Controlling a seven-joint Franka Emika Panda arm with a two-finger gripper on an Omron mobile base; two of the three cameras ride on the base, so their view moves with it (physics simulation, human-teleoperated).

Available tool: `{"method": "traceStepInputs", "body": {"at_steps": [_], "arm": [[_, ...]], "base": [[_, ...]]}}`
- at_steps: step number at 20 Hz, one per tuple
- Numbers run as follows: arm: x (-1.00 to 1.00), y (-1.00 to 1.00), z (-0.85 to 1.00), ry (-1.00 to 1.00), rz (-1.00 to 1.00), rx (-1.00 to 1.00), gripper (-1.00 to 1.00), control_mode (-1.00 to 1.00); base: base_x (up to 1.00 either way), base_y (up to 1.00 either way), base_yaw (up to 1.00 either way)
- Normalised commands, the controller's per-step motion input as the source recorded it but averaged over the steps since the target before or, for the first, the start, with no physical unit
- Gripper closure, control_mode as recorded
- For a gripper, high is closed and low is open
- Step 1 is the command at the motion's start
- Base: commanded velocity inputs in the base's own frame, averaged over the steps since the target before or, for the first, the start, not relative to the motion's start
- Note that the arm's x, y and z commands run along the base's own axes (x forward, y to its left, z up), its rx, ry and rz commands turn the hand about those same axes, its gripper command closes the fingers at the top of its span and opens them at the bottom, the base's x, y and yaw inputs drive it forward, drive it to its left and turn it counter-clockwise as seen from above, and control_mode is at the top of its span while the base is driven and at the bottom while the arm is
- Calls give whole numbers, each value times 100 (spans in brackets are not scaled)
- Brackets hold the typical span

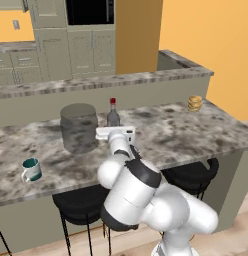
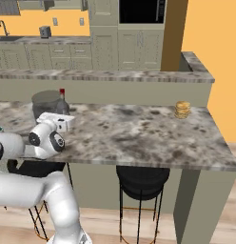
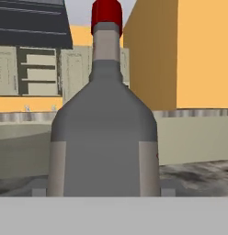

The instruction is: Open the cabinet directly in front. Then move the liquor and the mug to the dining counter with the jar on it.

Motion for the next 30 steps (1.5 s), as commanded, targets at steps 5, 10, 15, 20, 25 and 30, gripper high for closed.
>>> {"method": "traceStepInputs", "body": {"at_steps": [5,10,15,20,25,30], "arm": [[0,0,-19,-12,3,0,100,-100],[-73,-30,-27,-16,4,2,100,-100],[-99,-97,-25,-18,12,10,100,-100],[-10,-13,0,-1,5,2,100,-100],[0,-19,85,-1,25,20,100,-100],[4,-21,4,0,22,6,100,-100]], "base": [[0,0,0],[0,0,0],[0,0,0],[0,0,0],[0,0,0],[0,0,0]]}}
